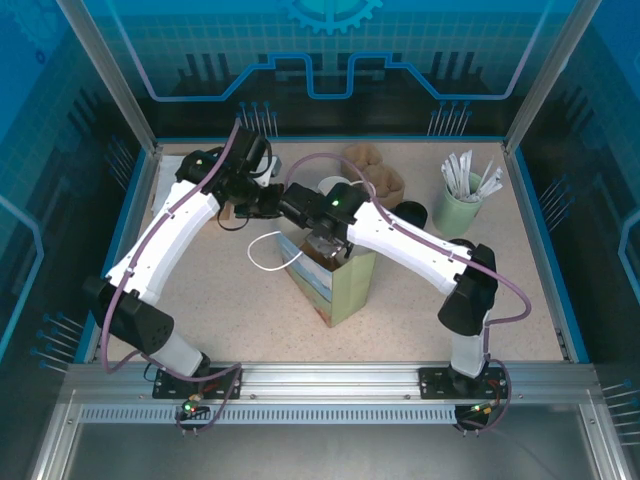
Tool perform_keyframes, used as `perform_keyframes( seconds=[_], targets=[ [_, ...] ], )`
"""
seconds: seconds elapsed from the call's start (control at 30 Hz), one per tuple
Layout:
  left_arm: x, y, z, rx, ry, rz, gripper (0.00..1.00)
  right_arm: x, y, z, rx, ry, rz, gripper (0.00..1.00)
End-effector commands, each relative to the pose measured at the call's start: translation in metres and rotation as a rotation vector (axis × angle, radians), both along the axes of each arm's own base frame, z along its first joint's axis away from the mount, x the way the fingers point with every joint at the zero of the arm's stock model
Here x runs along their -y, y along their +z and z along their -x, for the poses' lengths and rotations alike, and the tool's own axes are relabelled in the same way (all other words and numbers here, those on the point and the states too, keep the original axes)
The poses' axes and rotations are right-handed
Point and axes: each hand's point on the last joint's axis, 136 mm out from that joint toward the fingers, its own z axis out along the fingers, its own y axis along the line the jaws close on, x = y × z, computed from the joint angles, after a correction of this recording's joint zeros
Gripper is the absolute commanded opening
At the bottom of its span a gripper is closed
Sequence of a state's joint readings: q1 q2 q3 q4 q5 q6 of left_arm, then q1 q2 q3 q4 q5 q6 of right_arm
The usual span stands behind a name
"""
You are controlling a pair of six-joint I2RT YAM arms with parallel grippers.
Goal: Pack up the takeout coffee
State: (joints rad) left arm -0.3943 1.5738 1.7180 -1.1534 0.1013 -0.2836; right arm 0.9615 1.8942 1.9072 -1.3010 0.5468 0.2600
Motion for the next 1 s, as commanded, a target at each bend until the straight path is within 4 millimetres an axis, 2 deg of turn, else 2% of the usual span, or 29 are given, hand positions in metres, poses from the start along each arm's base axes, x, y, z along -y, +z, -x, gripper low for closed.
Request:
perform_keyframes(
  seconds=[0.0,0.27,0.4,0.5,0.57,0.63,0.73,0.97],
  targets=[
    [0.008,0.001,-0.001,0.012,-0.04,0.021,0.01,0.003,-0.017,0.0,-0.04,0.049,0.07,0.27],
    [0.006,-0.005,-0.005,0.01,-0.038,-0.004,0.01,0.002,-0.046,0.001,-0.108,0.067,0.078,0.25],
    [0.005,-0.004,-0.006,0.019,-0.039,-0.014,0.01,0.002,-0.049,0.004,-0.121,0.08,0.063,0.25],
    [0.006,-0.004,-0.007,0.015,-0.039,-0.012,0.01,0.0,-0.037,0.004,-0.084,0.091,0.032,0.28],
    [0.006,-0.005,-0.007,0.013,-0.035,-0.013,0.01,-0.004,-0.022,0.005,-0.053,0.104,-0.004,0.35],
    [0.005,-0.007,-0.007,0.009,-0.031,-0.015,0.01,-0.009,-0.006,0.006,-0.03,0.111,-0.062,0.38],
    [0.005,-0.011,-0.008,-0.002,-0.023,-0.019,0.01,-0.022,0.018,0.014,-0.021,0.14,-0.175,0.4],
    [0.005,-0.013,-0.008,-0.012,-0.011,-0.012,0.01,-0.048,0.055,0.035,-0.072,0.171,-0.432,0.4]
  ],
)
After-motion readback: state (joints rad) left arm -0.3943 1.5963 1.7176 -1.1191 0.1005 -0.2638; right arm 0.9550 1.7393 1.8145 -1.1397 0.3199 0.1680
